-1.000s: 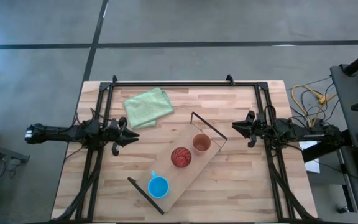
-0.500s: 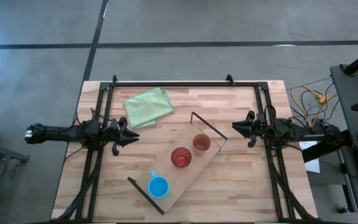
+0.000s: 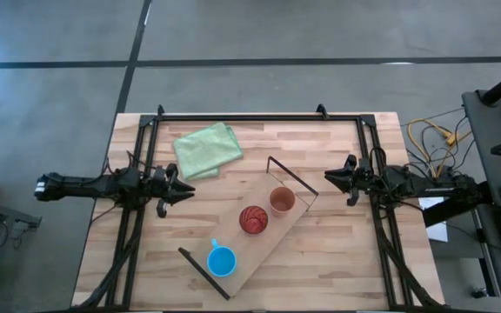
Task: Stack small to large cups/mugs on shelf
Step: Return to Home Position
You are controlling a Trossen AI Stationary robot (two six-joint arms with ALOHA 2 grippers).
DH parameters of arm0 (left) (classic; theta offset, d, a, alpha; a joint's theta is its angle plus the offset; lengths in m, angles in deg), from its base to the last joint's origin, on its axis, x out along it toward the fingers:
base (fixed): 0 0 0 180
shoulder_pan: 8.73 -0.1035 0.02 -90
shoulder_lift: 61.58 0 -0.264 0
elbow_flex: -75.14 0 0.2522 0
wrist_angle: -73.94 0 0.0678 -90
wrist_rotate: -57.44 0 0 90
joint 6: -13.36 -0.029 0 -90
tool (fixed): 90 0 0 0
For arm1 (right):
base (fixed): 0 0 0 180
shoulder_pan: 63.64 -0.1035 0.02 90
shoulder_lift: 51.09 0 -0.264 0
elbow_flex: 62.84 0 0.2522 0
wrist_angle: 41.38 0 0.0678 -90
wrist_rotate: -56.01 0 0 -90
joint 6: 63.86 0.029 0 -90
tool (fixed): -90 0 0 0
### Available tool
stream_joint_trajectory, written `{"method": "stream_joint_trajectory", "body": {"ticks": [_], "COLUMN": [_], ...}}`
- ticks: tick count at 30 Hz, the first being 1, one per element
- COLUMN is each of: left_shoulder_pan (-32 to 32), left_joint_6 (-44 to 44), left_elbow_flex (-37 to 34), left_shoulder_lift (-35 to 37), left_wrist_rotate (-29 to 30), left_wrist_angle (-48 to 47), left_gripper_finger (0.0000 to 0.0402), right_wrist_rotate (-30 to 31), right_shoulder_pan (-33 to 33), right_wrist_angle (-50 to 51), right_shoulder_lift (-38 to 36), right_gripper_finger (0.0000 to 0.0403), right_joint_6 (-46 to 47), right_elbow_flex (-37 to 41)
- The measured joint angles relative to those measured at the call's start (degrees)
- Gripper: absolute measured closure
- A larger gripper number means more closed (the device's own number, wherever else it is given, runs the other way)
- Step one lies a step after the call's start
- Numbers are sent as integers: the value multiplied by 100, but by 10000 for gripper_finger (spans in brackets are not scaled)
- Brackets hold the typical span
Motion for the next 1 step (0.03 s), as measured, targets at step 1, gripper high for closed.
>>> {"method": "stream_joint_trajectory", "body": {"ticks": [1], "left_shoulder_pan": [0], "left_joint_6": [0], "left_elbow_flex": [0], "left_shoulder_lift": [-1], "left_wrist_rotate": [0], "left_wrist_angle": [-1], "left_gripper_finger": [324], "right_wrist_rotate": [0], "right_shoulder_pan": [2], "right_wrist_angle": [1], "right_shoulder_lift": [0], "right_gripper_finger": [327], "right_joint_6": [0], "right_elbow_flex": [0]}}
